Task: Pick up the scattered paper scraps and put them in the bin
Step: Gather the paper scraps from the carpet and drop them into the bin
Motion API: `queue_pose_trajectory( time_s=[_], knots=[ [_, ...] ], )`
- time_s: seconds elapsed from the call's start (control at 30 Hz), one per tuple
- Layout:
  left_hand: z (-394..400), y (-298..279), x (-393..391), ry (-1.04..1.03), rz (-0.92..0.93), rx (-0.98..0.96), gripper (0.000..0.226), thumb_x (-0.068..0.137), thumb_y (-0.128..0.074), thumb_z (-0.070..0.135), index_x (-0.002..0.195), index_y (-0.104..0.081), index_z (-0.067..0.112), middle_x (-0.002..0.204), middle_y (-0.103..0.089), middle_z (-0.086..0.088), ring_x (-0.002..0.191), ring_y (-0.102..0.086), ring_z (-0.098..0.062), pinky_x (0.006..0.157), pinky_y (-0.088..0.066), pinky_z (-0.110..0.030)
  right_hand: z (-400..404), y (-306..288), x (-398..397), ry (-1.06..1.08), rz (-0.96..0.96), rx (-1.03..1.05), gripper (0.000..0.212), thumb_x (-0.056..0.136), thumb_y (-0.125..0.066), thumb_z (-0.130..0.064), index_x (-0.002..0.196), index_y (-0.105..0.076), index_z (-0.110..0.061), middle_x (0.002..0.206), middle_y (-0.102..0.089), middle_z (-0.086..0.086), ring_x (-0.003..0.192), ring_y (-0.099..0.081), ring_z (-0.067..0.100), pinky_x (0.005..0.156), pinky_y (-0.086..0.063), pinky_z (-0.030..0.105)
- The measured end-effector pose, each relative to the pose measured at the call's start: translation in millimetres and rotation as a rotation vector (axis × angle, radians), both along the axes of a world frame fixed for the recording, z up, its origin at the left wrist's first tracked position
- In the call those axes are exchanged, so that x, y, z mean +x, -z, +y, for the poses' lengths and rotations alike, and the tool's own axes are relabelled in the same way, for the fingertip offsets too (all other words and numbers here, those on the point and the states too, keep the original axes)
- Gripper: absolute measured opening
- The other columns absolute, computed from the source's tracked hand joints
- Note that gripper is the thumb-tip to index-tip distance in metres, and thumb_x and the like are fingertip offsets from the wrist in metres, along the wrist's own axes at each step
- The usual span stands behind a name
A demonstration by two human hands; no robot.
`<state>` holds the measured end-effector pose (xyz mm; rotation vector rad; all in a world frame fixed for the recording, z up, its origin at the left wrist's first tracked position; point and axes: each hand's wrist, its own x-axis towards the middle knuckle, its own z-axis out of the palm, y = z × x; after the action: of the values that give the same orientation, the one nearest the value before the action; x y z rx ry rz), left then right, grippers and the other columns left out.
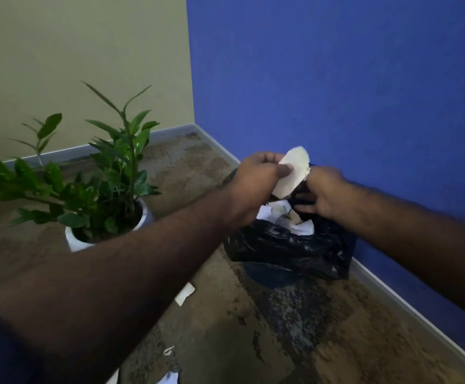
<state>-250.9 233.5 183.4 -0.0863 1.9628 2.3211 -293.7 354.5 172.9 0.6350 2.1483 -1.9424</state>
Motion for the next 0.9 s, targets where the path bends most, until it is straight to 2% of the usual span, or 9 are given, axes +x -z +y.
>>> queue_pose_trajectory(
  time_s=[0.13,0.23,0.33,0.4,0.5,0.57,0.63,0.8,0.9],
  knots=[
    [9.2,17.8,-6.3,0.016,-0.084,-0.085,0.035,0.094,-0.056,0.016,0.127,-0.052,0.023,0.123,-0.061,-0.003,0.111,-0.059,-0.026,0.076,-0.056,-0.043,10.3,8.7,-5.0,0.086,0.029,0.023,0.029,0.093,-0.035,-0.004,0.105,-0.06,-0.01,0.083,-0.062,0.006,0.067,-0.059,0.02,0.047,-0.048,0.031],
    [6.2,22.5,-3.2,0.054,-0.037,-0.136,0.055,0.088,-0.064,0.019,0.138,-0.045,0.032,0.128,-0.06,0.004,0.113,-0.06,-0.02,0.082,-0.057,-0.047,14.7,14.0,-6.3,0.116,0.05,0.036,0.033,0.092,-0.037,-0.003,0.115,-0.06,-0.008,0.083,-0.061,0.006,0.07,-0.06,0.019,0.049,-0.05,0.031],
    [-0.6,22.1,3.7,0.012,0.092,-0.227,0.047,0.083,-0.068,0.008,0.126,-0.057,0.026,0.115,-0.067,0.005,0.096,-0.066,-0.014,0.07,-0.059,-0.031,10.0,17.0,-7.4,0.08,0.113,0.08,0.035,0.09,-0.039,-0.003,0.119,-0.058,-0.006,0.081,-0.06,0.007,0.066,-0.06,0.019,0.05,-0.051,0.027],
    [-10.8,20.8,11.2,-0.013,0.162,-0.312,0.038,0.083,-0.069,0.004,0.118,-0.062,0.019,0.108,-0.07,-0.003,0.088,-0.067,-0.016,0.077,-0.058,-0.032,2.1,17.7,-5.5,0.046,0.184,0.126,0.028,0.089,-0.042,-0.002,0.109,-0.062,-0.007,0.079,-0.06,0.008,0.061,-0.058,0.018,0.051,-0.049,0.027],
    [-39.1,18.3,28.6,-0.002,0.259,-0.535,0.027,0.083,-0.071,0.006,0.106,-0.066,0.02,0.109,-0.065,-0.008,0.09,-0.067,-0.02,0.081,-0.056,-0.034,-14.3,21.3,2.3,-0.045,0.349,0.239,0.018,0.082,-0.049,-0.001,0.079,-0.061,-0.015,0.078,-0.062,0.007,0.065,-0.058,0.019,0.06,-0.049,0.033],
    [-67.0,18.7,45.4,-0.011,0.353,-0.709,0.023,0.081,-0.072,0.007,0.097,-0.066,0.024,0.111,-0.057,-0.004,0.095,-0.063,-0.018,0.083,-0.055,-0.03,-27.3,22.6,11.1,-0.109,0.491,0.315,0.018,0.078,-0.054,-0.003,0.074,-0.061,-0.019,0.073,-0.062,0.0,0.068,-0.059,0.017,0.063,-0.049,0.031],
    [-102.1,22.8,66.5,-0.01,0.401,-0.831,0.02,0.08,-0.073,0.008,0.093,-0.067,0.022,0.109,-0.054,0.0,0.095,-0.06,-0.014,0.084,-0.053,-0.025,-41.3,22.4,23.5,-0.205,0.653,0.367,0.016,0.078,-0.057,-0.003,0.078,-0.063,-0.018,0.069,-0.059,-0.005,0.064,-0.057,0.011,0.06,-0.047,0.024],
    [-190.1,63.8,121.6,-0.071,0.219,-1.108,0.028,0.073,-0.079,0.007,0.091,-0.067,0.024,0.102,-0.056,-0.002,0.086,-0.061,-0.015,0.078,-0.053,-0.028,-74.4,25.3,66.6,-0.537,0.979,0.382,0.012,0.081,-0.059,0.001,0.083,-0.062,-0.01,0.076,-0.061,0.0,0.057,-0.049,0.009,0.055,-0.043,0.023],
    [-225.9,110.0,155.3,-0.05,0.035,-1.167,0.036,0.071,-0.081,0.007,0.093,-0.063,0.028,0.104,-0.059,-0.002,0.083,-0.059,-0.014,0.067,-0.048,-0.011,-90.5,36.7,93.0,-0.738,1.085,0.407,0.012,0.08,-0.059,0.001,0.083,-0.062,-0.01,0.08,-0.059,0.0,0.062,-0.049,0.004,0.057,-0.04,0.017]
  ],
)
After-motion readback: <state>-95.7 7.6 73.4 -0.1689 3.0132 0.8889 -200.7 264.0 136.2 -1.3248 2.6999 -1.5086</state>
